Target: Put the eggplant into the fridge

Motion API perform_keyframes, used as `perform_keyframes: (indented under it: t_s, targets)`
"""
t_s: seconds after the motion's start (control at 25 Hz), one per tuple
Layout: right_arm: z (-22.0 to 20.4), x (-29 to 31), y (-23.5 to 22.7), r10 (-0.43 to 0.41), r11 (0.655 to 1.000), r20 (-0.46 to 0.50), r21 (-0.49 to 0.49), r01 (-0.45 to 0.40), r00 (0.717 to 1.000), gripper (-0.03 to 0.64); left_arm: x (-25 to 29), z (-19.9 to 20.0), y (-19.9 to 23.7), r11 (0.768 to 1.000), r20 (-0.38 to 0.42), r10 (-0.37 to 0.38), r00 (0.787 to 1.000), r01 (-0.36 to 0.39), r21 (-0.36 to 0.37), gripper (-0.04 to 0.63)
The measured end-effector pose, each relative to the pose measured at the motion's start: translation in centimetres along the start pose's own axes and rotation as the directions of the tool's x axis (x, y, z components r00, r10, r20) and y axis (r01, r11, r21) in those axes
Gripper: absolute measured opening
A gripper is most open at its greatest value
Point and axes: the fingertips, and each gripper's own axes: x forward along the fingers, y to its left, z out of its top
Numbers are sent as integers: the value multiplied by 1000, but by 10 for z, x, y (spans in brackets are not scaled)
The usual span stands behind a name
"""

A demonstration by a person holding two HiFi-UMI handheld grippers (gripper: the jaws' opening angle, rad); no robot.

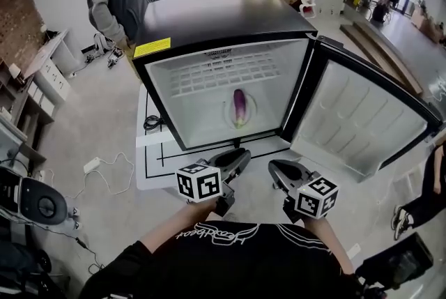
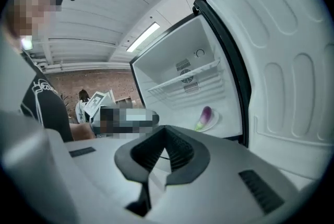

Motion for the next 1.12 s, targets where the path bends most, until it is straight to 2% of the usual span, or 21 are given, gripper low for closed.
perform_keyframes:
  t_s: [0.04,0.08,0.16,0.28,0.36,0.48,0.64,0.92,1.12]
  targets:
    - [-1,-8,4,5,1000,4,-10,-5,1000,6,-6,-3,-11,999,0,-10,1000,10,42,38]
    - [-2,-16,8,9,1000,9,-19,-9,1000,6,-11,-6,-23,996,-1,-21,1000,21,83,12]
    - [-3,-33,18,16,999,18,-32,-15,1000,6,-23,-14,-45,985,-10,-41,999,42,166,9]
    - [-1,-55,42,45,998,35,-46,-44,998,6,-43,-29,-78,957,-35,-65,997,72,281,9]
    - [-1,-69,60,71,995,45,-68,-68,996,6,-55,-39,-99,942,-49,-90,995,101,320,9]
    - [-3,-88,84,101,991,44,-94,-96,994,6,-74,-51,-126,941,-48,-123,991,132,313,9]
    - [-17,-117,105,122,988,38,-96,-118,992,6,-93,-75,-153,938,-39,-112,993,118,326,9]
    - [-37,-161,136,149,982,15,-118,-147,989,6,-111,-109,-206,908,-60,-123,991,137,395,9]
    - [-42,-178,146,171,975,14,-149,-167,985,6,-120,-120,-224,920,-52,-126,991,136,369,9]
